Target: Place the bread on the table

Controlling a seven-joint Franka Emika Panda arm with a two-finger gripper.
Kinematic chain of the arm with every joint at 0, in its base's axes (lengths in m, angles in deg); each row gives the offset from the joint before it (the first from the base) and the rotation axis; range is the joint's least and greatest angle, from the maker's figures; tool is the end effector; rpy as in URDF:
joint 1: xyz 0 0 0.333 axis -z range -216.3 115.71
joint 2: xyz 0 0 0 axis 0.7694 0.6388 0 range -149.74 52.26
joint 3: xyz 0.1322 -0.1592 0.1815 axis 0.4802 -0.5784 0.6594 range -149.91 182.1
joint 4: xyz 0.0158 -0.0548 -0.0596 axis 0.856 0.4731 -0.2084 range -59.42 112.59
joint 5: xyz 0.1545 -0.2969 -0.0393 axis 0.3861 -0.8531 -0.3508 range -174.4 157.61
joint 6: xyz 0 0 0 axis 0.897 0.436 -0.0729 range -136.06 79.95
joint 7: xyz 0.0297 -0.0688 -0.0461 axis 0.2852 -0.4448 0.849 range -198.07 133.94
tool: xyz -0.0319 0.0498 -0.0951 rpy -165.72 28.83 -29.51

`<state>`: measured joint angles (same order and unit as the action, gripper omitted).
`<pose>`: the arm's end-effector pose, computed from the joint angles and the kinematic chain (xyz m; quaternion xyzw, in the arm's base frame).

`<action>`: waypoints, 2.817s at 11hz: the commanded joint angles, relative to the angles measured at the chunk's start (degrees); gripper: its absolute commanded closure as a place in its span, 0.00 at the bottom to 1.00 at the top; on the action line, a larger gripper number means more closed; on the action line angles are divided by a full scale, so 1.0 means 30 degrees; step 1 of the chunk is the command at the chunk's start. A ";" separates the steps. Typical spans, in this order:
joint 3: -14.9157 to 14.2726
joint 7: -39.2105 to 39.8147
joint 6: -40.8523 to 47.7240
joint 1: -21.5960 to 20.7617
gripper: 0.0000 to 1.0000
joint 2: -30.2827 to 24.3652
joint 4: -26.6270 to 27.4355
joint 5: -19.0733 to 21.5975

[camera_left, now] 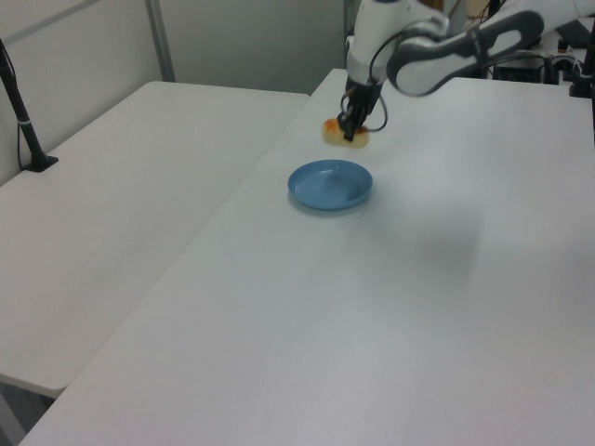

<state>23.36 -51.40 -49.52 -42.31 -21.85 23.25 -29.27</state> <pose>0.6445 -0.0327 0.4038 0.9790 -0.0891 0.1499 0.1055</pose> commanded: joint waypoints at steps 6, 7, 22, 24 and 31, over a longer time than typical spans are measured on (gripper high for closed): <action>-0.0283 1.7647 0.2101 0.7759 0.69 -0.3751 0.4067 0.5664; -0.0283 1.9145 0.2013 0.8494 0.69 -0.3401 0.4419 0.5929; -0.0371 1.8821 0.2030 0.9732 0.00 -0.2891 0.4365 0.7129; -0.0371 1.5341 0.5452 0.9732 0.00 -0.4620 0.3462 0.8473; -0.0400 0.2937 0.8482 0.7276 0.00 -0.8785 0.2080 0.9419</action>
<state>22.95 -36.30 -26.89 -17.93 -44.90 28.50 -1.60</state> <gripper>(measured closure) 0.000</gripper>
